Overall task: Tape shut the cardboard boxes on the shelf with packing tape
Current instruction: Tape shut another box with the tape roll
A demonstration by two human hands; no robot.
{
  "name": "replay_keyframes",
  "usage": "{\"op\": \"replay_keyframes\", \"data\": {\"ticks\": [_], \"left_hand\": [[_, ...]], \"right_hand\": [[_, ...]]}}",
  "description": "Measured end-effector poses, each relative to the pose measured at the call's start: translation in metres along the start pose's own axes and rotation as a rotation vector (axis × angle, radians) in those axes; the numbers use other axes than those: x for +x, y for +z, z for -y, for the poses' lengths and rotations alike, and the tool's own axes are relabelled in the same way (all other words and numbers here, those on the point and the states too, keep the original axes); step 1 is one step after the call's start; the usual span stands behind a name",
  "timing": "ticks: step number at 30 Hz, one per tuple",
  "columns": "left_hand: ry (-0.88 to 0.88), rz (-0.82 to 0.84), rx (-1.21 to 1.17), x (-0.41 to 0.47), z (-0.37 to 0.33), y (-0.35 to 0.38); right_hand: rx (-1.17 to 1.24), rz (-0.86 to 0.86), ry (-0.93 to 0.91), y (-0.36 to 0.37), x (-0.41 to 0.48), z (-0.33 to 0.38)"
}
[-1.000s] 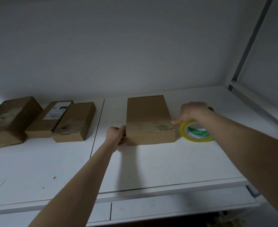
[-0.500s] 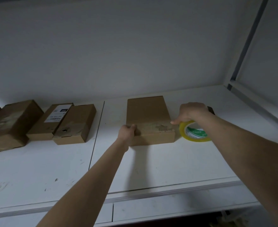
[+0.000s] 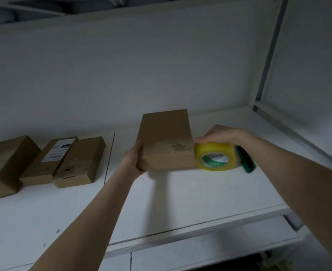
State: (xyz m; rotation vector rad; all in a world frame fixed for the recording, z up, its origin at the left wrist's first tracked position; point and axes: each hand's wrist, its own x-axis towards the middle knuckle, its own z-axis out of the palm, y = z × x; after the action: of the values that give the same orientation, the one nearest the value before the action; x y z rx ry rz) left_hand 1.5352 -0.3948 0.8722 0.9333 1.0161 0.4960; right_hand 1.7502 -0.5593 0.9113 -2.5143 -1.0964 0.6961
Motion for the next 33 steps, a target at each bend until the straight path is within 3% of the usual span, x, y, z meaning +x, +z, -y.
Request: {"op": "replay_keyframes", "data": {"ticks": [5,8,13,21,26,30,33], "left_hand": [[0.011,0.000,-0.083,-0.008,-0.020,-0.018],[0.014,0.046,-0.142,-0.011,-0.025,-0.027],[0.019,0.080,-0.187,-0.014,-0.028,-0.032],[0.006,0.104,-0.260,-0.019,-0.021,-0.032],[-0.002,0.138,-0.271,-0.019,-0.025,-0.032],[-0.077,0.180,-0.336,-0.018,-0.025,-0.031],[-0.163,0.236,-0.360,-0.016,-0.019,-0.027]], "right_hand": [[0.392,-0.023,-0.072,-0.003,-0.013,-0.004],[0.490,-0.076,-0.105,-0.011,-0.020,0.006],[0.247,-0.100,-0.097,-0.025,-0.025,0.018],[0.157,-0.087,-0.083,-0.013,-0.024,0.023],[-0.074,-0.110,-0.036,-0.005,-0.024,0.025],[0.302,-0.040,-0.116,-0.004,-0.028,0.026],[0.448,-0.005,-0.142,-0.002,-0.026,0.032]]}}
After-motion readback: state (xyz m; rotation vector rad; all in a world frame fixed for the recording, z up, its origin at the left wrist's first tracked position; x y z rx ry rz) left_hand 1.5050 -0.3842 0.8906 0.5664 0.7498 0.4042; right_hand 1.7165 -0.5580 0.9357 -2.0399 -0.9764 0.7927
